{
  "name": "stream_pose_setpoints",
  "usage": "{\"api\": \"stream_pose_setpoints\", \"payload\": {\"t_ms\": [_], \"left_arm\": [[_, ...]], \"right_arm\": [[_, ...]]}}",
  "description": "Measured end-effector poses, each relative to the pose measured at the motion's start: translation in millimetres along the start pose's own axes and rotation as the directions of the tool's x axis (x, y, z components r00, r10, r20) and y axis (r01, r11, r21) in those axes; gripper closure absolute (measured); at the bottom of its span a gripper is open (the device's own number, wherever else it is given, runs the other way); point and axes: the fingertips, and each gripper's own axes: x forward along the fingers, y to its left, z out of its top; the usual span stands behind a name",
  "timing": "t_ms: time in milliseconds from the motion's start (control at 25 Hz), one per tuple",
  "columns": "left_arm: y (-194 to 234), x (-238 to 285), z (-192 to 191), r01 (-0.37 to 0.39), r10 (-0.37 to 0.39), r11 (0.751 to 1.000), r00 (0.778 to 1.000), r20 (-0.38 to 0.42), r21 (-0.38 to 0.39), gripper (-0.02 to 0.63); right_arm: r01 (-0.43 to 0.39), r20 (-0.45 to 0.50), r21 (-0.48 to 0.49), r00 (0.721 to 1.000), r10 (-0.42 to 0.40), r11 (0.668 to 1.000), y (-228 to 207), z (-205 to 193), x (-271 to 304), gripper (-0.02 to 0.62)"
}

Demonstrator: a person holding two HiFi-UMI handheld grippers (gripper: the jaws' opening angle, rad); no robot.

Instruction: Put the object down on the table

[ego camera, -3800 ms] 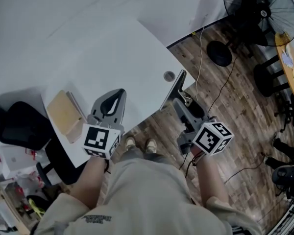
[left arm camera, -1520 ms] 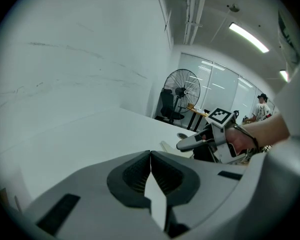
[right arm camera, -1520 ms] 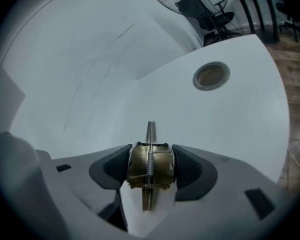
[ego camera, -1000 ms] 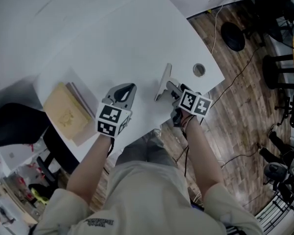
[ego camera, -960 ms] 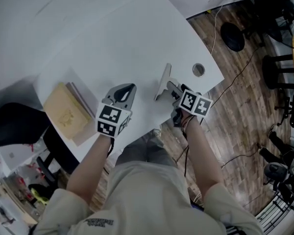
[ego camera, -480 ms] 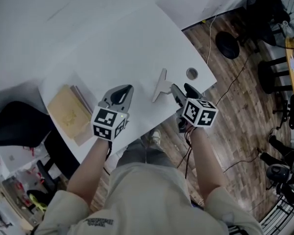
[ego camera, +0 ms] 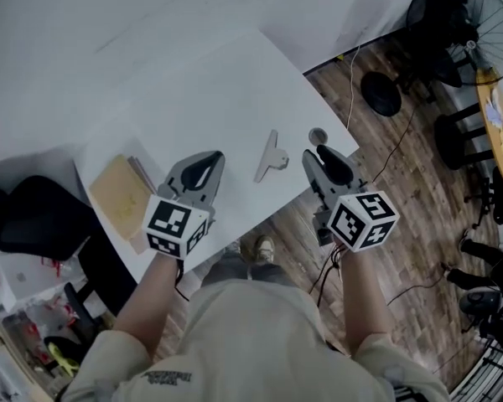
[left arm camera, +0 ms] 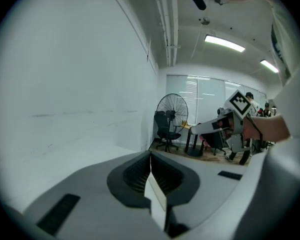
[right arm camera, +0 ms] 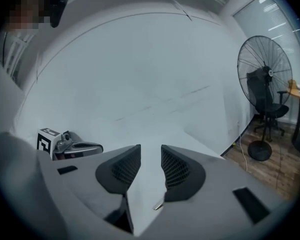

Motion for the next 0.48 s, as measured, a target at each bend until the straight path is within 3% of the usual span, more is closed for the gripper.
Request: {"api": "stream_pose_setpoints", "payload": {"t_ms": [200, 480], "left_arm": [[-12, -22, 32, 0.008, -0.010, 0.999, 0.999, 0.051, 0.047, 0.584], [-33, -54, 78, 0.010, -0.025, 0.995, 0.989, 0.147, 0.101, 0.584]], "right_arm": [[-0.020, 0.086, -0.115, 0.996, 0.030, 0.993, 34, 33, -25, 0.502], [-0.031, 0.182, -0.171, 0.981, 0.062, 0.985, 64, 61, -59, 0.552]]}}
